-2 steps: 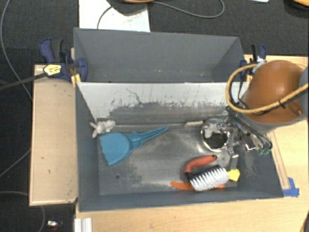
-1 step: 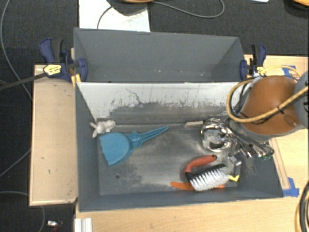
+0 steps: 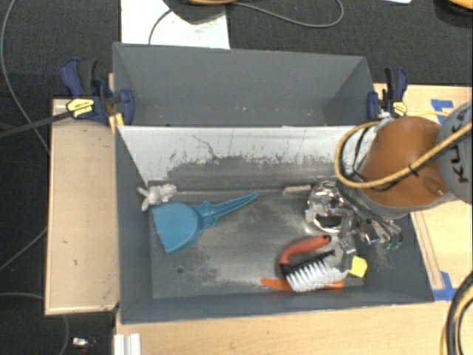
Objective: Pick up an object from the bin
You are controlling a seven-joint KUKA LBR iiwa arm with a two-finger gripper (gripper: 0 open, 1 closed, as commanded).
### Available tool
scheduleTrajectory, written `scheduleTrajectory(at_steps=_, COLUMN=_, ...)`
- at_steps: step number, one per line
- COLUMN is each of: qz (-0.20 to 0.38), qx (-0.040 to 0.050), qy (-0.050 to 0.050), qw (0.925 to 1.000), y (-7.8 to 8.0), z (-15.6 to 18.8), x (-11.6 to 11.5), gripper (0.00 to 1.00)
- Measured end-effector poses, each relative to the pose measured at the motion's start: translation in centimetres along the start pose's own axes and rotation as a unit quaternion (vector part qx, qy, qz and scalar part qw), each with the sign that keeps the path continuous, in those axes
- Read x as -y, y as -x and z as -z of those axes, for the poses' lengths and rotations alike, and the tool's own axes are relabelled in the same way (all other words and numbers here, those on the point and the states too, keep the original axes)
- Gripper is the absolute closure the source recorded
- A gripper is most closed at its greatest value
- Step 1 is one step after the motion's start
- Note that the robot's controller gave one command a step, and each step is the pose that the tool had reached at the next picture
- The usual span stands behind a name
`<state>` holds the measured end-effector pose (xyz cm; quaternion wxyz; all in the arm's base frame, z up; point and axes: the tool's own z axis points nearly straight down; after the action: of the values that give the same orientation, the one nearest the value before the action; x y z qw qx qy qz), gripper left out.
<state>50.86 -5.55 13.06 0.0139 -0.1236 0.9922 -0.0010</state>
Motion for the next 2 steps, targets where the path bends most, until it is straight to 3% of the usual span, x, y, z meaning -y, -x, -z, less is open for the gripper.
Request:
scheduleTrajectory(at_steps=1, qz=0.066, qx=-0.0032, qy=0.001, qw=0.9978, y=-0.6, z=-0.6, x=0.9, gripper=0.0)
scheduleTrajectory(at_steps=2, qz=0.005, qx=-0.0007, qy=0.0, qw=1.0, y=-1.5, z=-2.1, x=0.8, gripper=0.0)
